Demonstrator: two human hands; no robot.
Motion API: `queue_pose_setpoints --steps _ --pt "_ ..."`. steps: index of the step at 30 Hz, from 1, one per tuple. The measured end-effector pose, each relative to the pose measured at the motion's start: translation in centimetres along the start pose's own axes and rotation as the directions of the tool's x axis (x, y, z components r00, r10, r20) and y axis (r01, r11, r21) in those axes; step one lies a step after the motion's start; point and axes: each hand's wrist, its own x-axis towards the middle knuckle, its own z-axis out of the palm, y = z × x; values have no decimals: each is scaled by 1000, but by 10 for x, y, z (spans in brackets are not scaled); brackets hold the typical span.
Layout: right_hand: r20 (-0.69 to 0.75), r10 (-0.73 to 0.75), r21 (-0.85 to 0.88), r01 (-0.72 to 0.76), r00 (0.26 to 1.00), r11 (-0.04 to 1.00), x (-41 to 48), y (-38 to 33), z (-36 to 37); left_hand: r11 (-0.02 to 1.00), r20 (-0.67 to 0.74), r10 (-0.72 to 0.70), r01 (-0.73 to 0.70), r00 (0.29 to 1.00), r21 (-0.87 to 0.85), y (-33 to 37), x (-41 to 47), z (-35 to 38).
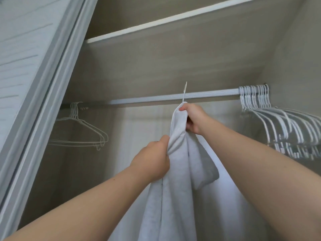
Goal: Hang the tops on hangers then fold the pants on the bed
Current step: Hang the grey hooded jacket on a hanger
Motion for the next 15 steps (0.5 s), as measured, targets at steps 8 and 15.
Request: queue_pose_setpoints --steps 8,15 --pt "73 63 79 -69 995 994 -5 43 17 1000 122 -17 17 992 5 -31 -21 7" --pt "-30 -6 -358 -5 1000 934 -19 41 29 997 83 -60 63 995 -40 -52 -42 1"
